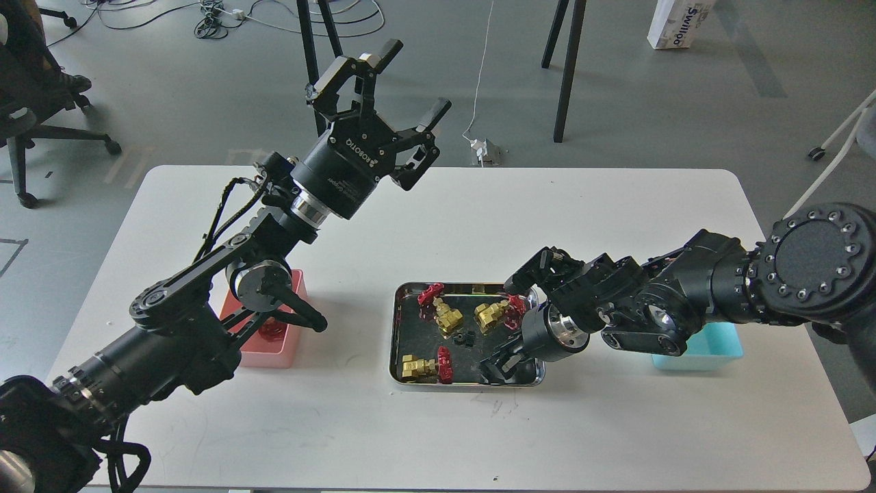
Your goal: Place valve in pink box and gear in blue box
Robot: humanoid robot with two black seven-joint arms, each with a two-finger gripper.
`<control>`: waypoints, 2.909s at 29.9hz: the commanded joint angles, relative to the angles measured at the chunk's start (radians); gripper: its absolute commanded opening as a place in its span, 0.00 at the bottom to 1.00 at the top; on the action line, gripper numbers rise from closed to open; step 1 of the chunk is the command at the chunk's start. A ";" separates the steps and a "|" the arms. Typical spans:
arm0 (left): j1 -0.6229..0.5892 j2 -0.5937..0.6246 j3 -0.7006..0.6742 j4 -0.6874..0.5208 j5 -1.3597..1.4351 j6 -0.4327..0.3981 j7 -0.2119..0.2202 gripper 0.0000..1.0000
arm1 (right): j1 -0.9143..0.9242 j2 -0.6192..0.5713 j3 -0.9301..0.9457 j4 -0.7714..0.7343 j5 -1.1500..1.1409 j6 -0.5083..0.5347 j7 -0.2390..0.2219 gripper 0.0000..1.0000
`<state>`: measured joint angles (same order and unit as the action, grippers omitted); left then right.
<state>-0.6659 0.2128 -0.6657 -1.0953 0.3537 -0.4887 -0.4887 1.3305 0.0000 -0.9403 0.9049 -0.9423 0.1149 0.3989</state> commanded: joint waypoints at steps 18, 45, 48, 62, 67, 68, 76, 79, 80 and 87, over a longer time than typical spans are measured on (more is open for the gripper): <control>-0.001 0.000 0.000 0.002 -0.001 0.000 0.000 0.87 | -0.002 0.000 -0.002 0.000 -0.001 0.000 0.000 0.25; 0.000 -0.009 0.011 0.002 0.001 0.000 0.000 0.87 | 0.124 0.000 0.018 0.071 0.010 -0.014 0.023 0.20; 0.000 -0.012 0.011 0.002 -0.001 0.000 0.000 0.87 | 0.165 -0.107 0.052 0.136 0.007 -0.023 0.023 0.20; 0.000 -0.032 0.018 0.002 0.001 0.000 0.000 0.87 | 0.167 -0.851 0.115 0.273 -0.142 -0.024 0.035 0.20; 0.000 -0.055 0.018 0.014 0.002 0.000 0.000 0.87 | 0.092 -0.899 0.121 0.261 -0.156 -0.043 0.040 0.20; 0.000 -0.056 0.018 0.014 0.007 0.000 0.000 0.87 | 0.073 -0.893 0.127 0.255 -0.156 -0.055 0.040 0.21; 0.002 -0.058 0.018 0.012 0.033 0.000 0.000 0.87 | -0.053 -0.816 0.236 0.193 -0.156 -0.084 0.035 0.27; 0.002 -0.055 0.018 0.014 0.033 0.000 0.000 0.87 | -0.060 -0.813 0.239 0.192 -0.153 -0.084 0.028 0.41; 0.002 -0.055 0.018 0.014 0.033 0.000 0.000 0.87 | -0.062 -0.811 0.241 0.187 -0.145 -0.084 0.025 0.46; 0.005 -0.053 0.018 0.014 0.033 0.000 0.000 0.87 | -0.076 -0.802 0.271 0.189 -0.136 -0.084 0.008 0.72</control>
<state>-0.6616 0.1567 -0.6473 -1.0815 0.3866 -0.4886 -0.4887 1.2575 -0.8022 -0.6876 1.0926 -1.0821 0.0306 0.4106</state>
